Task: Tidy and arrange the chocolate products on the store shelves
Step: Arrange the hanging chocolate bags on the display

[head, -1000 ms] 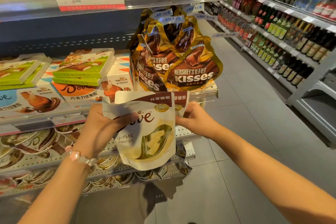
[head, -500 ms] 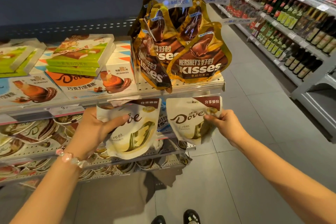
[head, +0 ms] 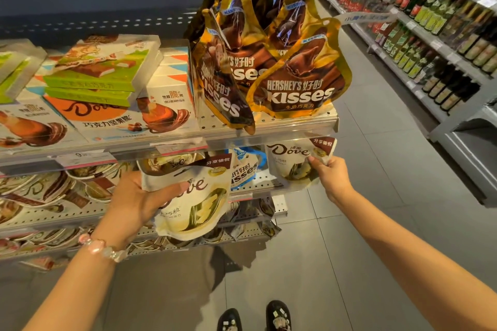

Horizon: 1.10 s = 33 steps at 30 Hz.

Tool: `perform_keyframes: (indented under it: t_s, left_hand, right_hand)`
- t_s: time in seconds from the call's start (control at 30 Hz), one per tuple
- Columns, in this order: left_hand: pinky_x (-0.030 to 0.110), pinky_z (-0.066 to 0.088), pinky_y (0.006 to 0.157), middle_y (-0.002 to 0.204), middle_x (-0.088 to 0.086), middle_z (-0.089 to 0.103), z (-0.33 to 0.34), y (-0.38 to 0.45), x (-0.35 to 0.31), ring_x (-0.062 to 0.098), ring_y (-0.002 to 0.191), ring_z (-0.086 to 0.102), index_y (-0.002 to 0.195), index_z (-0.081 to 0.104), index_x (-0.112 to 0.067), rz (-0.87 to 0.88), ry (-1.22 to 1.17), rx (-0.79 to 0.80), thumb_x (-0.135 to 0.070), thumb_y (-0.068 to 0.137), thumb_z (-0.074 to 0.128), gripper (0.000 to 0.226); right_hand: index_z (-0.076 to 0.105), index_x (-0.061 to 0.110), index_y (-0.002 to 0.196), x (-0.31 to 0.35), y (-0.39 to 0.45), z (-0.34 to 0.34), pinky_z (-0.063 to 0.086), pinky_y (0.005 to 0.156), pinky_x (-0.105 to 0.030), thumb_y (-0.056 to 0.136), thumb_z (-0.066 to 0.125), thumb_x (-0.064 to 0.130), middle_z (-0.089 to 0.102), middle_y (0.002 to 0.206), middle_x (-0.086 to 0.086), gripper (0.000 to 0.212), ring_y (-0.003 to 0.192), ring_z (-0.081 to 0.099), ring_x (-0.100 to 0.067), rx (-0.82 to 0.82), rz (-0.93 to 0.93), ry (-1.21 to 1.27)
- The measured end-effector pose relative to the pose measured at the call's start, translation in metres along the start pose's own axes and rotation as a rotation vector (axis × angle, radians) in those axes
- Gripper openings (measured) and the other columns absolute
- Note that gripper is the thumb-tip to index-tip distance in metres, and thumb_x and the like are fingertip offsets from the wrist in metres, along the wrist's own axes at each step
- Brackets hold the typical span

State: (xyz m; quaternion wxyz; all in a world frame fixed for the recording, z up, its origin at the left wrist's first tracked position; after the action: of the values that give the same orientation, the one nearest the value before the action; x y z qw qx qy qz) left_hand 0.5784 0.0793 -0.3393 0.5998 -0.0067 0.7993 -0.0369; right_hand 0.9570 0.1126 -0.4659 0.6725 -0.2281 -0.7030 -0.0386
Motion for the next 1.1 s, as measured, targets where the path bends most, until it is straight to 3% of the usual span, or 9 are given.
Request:
perform_keyframes:
  t_s: [0.1, 0.2, 0.27, 0.57, 0.7, 0.77, 0.93, 1.03, 1.1]
  left_hand:
    - [0.017, 0.049, 0.044, 0.081, 0.010, 0.074, 0.002, 0.001, 0.007, 0.023, 0.074, 0.070, 0.084, 0.074, -0.010, -0.048, -0.086, -0.011, -0.006, 0.066, 0.074, 0.019]
    - [0.014, 0.047, 0.042, 0.073, 0.003, 0.074, 0.004, 0.000, 0.007, 0.013, 0.064, 0.069, 0.081, 0.073, -0.008, -0.058, -0.129, -0.018, 0.006, 0.071, 0.070, 0.018]
    - [0.014, 0.047, 0.042, 0.078, 0.006, 0.074, 0.002, 0.001, 0.007, 0.015, 0.066, 0.070, 0.086, 0.070, -0.004, -0.055, -0.129, -0.023, 0.005, 0.070, 0.070, 0.018]
    - [0.016, 0.047, 0.039, 0.078, 0.013, 0.072, -0.004, 0.003, 0.015, 0.018, 0.061, 0.069, 0.085, 0.070, 0.003, -0.054, -0.125, -0.077, 0.002, 0.069, 0.072, 0.017]
    - [0.022, 0.051, 0.042, 0.077, 0.012, 0.073, -0.007, 0.004, 0.017, 0.026, 0.069, 0.070, 0.080, 0.072, -0.003, -0.073, -0.128, -0.095, -0.002, 0.068, 0.073, 0.013]
    - [0.028, 0.054, 0.048, 0.077, 0.009, 0.073, -0.007, 0.004, 0.014, 0.024, 0.071, 0.069, 0.076, 0.073, -0.009, -0.065, -0.129, -0.092, -0.004, 0.067, 0.073, 0.011]
    - [0.038, 0.053, 0.070, 0.074, 0.005, 0.073, -0.011, 0.002, 0.011, 0.023, 0.073, 0.068, 0.070, 0.073, -0.013, -0.040, -0.124, -0.111, 0.002, 0.070, 0.073, 0.015]
    - [0.041, 0.052, 0.076, 0.073, 0.004, 0.073, -0.014, 0.000, 0.012, 0.022, 0.073, 0.069, 0.067, 0.074, -0.017, -0.053, -0.138, -0.107, -0.002, 0.068, 0.074, 0.016]
    - [0.047, 0.052, 0.080, 0.076, 0.005, 0.074, -0.017, -0.002, 0.013, 0.028, 0.080, 0.068, 0.069, 0.075, -0.022, -0.053, -0.155, -0.113, -0.008, 0.063, 0.075, 0.015]
  right_hand:
    - [0.064, -0.002, 0.097, 0.004, 0.010, 0.008, 0.053, 0.075, -0.037, 0.092, 0.055, 0.003, 0.066, 0.091, -0.011, 0.011, 0.076, 0.063, -0.017, -0.007, -0.008, -0.015]
    - [0.063, -0.006, 0.101, 0.004, 0.017, 0.016, 0.053, 0.069, -0.026, 0.092, 0.054, 0.003, 0.064, 0.096, -0.012, 0.015, 0.076, 0.061, -0.014, 0.000, 0.003, -0.017]
    - [0.062, -0.004, 0.103, -0.001, 0.020, 0.019, 0.052, 0.065, -0.019, 0.092, 0.054, 0.003, 0.064, 0.098, -0.011, 0.016, 0.076, 0.061, -0.010, 0.012, 0.022, -0.010]
    - [0.058, 0.001, 0.114, -0.014, 0.021, 0.018, 0.050, 0.066, -0.017, 0.095, 0.050, 0.007, 0.064, 0.104, -0.007, 0.022, 0.086, 0.062, -0.013, 0.074, 0.062, -0.041]
    - [0.057, 0.007, 0.113, -0.014, 0.019, 0.011, 0.045, 0.065, -0.015, 0.095, 0.052, 0.012, 0.063, 0.108, -0.007, 0.019, 0.096, 0.059, -0.018, 0.049, 0.053, -0.119]
    - [0.057, 0.008, 0.114, -0.013, 0.019, 0.006, 0.046, 0.067, -0.017, 0.092, 0.057, 0.012, 0.063, 0.109, -0.007, 0.023, 0.099, 0.059, -0.020, 0.028, 0.036, -0.179]
    - [0.046, 0.003, 0.132, -0.027, 0.004, -0.014, 0.046, 0.094, -0.038, 0.084, 0.069, 0.020, 0.056, 0.125, -0.014, 0.056, 0.115, 0.054, -0.028, -0.060, 0.141, -0.506]
    - [0.051, 0.000, 0.123, -0.047, -0.023, 0.010, 0.049, 0.083, -0.029, 0.086, 0.066, 0.015, 0.059, 0.108, -0.011, 0.043, 0.101, 0.058, -0.023, 0.179, 0.305, -0.624]
    - [0.056, 0.001, 0.114, -0.044, -0.035, 0.038, 0.047, 0.068, -0.019, 0.087, 0.064, 0.011, 0.060, 0.100, -0.007, 0.030, 0.089, 0.059, -0.017, 0.322, 0.297, -0.582]
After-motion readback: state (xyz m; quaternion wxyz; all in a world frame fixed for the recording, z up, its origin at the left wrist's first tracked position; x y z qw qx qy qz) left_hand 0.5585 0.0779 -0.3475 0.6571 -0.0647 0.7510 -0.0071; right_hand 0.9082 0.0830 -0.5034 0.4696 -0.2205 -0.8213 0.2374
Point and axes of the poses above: each hand's wrist, its own y-axis towards the middle knuckle, its own z-axis out of the palm, x = y × z, the point moved 10 cm from there along y, towards the middle knuckle
